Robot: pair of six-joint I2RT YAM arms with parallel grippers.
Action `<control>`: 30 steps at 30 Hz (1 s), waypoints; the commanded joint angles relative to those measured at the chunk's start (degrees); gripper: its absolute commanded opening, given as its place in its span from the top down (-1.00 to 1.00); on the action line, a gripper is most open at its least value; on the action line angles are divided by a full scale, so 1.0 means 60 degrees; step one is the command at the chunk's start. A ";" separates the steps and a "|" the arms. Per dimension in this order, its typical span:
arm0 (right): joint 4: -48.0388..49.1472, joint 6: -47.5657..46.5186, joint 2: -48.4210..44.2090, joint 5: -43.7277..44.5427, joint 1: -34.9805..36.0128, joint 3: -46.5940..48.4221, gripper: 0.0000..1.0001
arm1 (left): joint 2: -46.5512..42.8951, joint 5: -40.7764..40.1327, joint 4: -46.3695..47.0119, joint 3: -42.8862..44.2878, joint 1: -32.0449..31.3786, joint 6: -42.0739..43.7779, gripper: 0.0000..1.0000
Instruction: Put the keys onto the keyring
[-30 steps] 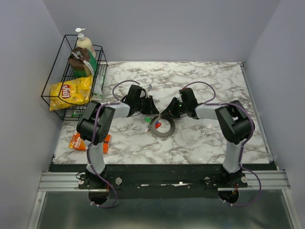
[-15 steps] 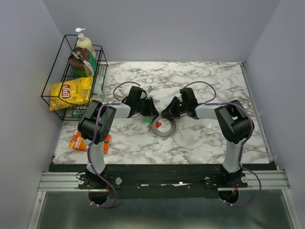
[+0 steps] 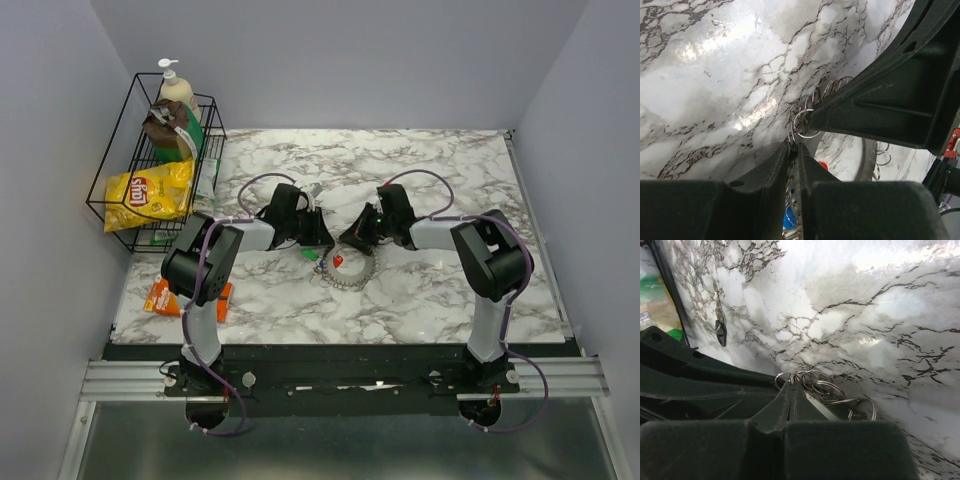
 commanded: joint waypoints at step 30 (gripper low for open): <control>-0.0441 -0.6818 -0.5429 -0.5913 -0.0037 -0.0437 0.99 | -0.6235 0.3258 -0.2834 0.0325 -0.0013 0.1917 -0.01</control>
